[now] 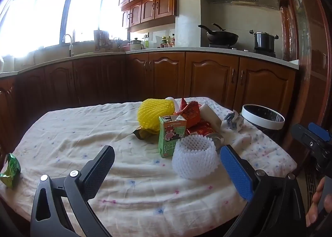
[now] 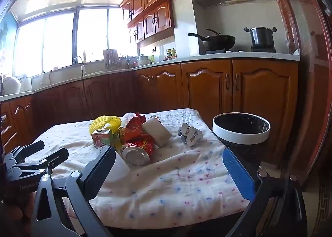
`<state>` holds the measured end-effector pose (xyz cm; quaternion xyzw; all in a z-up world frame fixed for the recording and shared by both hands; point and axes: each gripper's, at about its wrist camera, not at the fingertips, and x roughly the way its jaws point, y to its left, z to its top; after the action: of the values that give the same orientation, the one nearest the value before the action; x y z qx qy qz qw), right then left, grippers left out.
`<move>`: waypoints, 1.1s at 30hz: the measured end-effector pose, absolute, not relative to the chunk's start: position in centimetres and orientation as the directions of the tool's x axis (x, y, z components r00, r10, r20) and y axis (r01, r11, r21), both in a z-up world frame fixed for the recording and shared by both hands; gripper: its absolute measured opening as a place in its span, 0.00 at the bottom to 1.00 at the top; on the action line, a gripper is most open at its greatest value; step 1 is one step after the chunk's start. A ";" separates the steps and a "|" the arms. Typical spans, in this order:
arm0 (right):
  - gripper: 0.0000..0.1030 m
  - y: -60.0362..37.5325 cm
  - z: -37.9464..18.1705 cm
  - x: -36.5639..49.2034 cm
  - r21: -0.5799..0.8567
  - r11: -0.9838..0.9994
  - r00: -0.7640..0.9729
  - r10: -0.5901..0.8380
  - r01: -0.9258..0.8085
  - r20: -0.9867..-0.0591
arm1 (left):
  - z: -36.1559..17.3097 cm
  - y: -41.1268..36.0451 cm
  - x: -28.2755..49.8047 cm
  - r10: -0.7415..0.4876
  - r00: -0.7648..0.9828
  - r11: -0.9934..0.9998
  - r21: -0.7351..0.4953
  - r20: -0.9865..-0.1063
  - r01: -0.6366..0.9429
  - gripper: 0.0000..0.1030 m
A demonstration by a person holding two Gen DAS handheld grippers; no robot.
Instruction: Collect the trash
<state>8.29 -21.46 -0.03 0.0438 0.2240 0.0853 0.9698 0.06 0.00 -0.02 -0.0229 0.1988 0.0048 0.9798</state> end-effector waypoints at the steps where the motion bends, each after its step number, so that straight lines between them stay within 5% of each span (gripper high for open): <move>1: 1.00 -21.4 0.0 8.3 0.117 0.982 0.887 0.186 -0.150 -0.422 | 0.0 0.0 0.1 -0.005 0.922 0.999 -0.045 -0.387 -0.013 0.99; 33: 1.00 -21.2 0.5 7.8 0.149 0.978 0.878 0.198 -0.147 -0.436 | 0.1 -0.2 -0.3 -0.011 0.923 1.000 -0.030 -0.386 -0.001 0.99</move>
<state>7.85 -21.18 0.46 0.0557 0.2305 0.0893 0.9674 -0.26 -0.24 0.15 -0.0151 0.1968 -0.0024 0.9803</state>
